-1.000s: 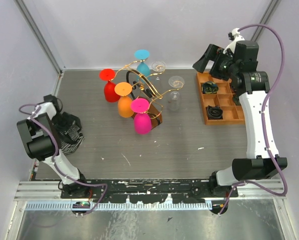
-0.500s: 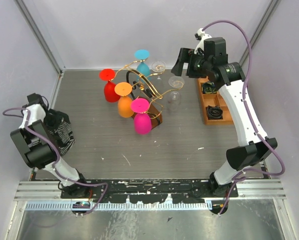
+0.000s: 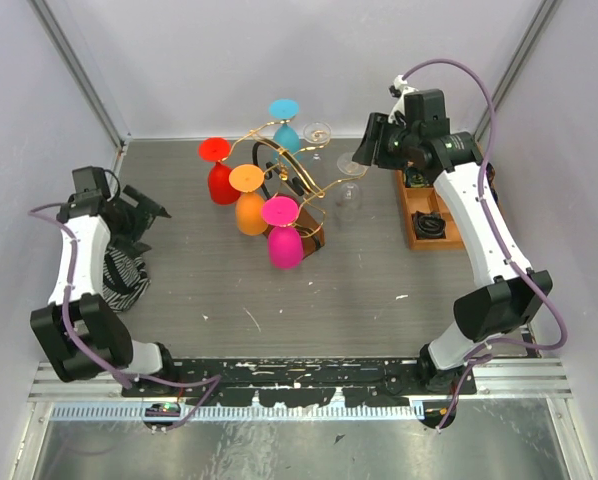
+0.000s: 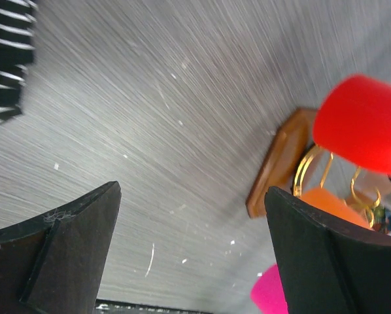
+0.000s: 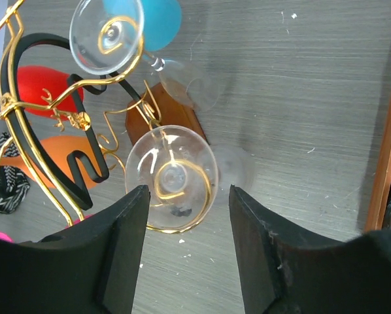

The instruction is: Take the wine glass off the wine glass rack

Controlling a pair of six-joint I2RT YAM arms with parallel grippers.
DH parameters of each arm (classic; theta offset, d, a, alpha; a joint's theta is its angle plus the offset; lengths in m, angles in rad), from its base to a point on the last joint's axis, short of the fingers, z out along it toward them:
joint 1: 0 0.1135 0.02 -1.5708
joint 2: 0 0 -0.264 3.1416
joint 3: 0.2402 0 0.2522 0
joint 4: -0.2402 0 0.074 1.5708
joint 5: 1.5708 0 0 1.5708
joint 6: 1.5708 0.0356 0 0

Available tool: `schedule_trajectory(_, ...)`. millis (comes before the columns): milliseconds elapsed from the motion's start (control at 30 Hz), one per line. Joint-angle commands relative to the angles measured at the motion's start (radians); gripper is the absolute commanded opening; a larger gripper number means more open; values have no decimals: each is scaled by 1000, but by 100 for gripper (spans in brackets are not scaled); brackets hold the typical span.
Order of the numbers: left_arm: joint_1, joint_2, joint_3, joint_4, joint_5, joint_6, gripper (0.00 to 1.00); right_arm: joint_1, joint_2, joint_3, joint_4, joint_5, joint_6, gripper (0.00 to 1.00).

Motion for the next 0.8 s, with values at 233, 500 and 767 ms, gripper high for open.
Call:
schedule_trajectory(233, -48, -107, -82, -37, 132, 51, 98, -49, -15, -21, 95, -59, 45, 56)
schedule_trajectory(500, -48, -116, -93, -45, 148, 62, 98, -49, 25, -14, 95, -109, 62, 56)
schedule_trajectory(767, -48, -120, -86, -59, 165, 69, 98, -50, 17, -14, 86, -89, 52, 56)
